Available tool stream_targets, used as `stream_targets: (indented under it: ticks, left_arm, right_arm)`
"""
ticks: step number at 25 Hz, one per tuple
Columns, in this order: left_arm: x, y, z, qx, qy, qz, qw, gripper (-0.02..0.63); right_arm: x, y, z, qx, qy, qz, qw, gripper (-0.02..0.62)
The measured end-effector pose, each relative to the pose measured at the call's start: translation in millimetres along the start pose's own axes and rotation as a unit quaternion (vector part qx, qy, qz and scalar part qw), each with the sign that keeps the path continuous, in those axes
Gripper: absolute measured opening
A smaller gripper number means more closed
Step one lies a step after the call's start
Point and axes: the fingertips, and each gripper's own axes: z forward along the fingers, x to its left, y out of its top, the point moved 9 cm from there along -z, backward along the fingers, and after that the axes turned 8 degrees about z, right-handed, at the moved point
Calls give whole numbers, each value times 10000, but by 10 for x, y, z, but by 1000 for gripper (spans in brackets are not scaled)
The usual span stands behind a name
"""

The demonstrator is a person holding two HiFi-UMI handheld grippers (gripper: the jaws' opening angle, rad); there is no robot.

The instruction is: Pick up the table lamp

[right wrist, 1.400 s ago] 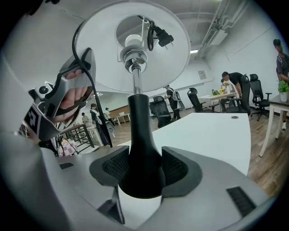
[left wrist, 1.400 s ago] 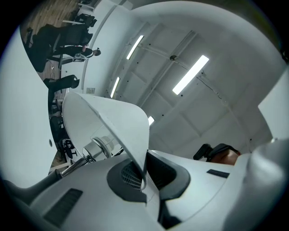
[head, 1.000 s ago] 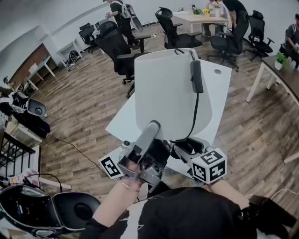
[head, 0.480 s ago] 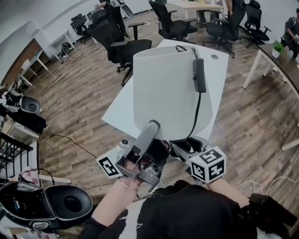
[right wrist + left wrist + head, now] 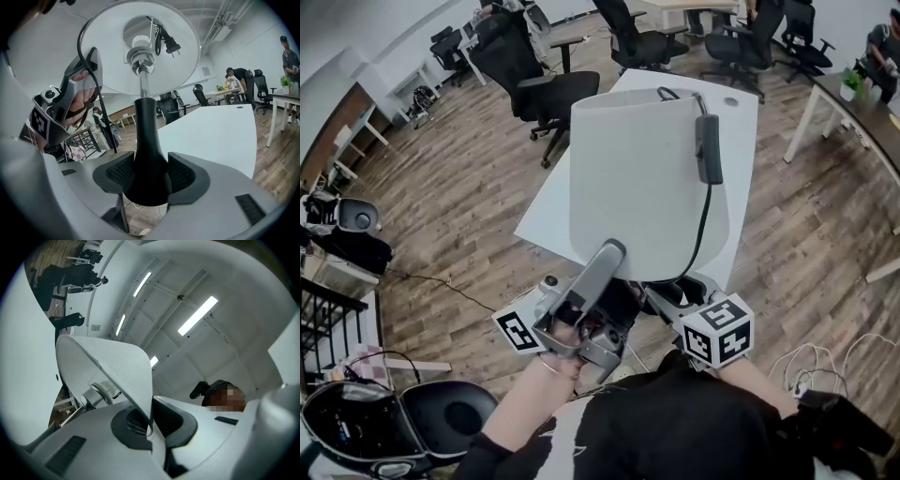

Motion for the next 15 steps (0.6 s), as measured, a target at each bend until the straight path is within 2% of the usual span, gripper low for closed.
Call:
stream_targets:
  ticks: [8, 15]
  left_arm:
    - [-118, 183, -76, 163, -104, 4, 9998, 11]
    - [-191, 188, -101, 159, -207, -42, 9997, 11]
  right_arm:
    - [259, -7, 56, -110, -135, -2, 9998, 235]
    - [343, -20, -5, -135, -263, -82, 9995, 235]
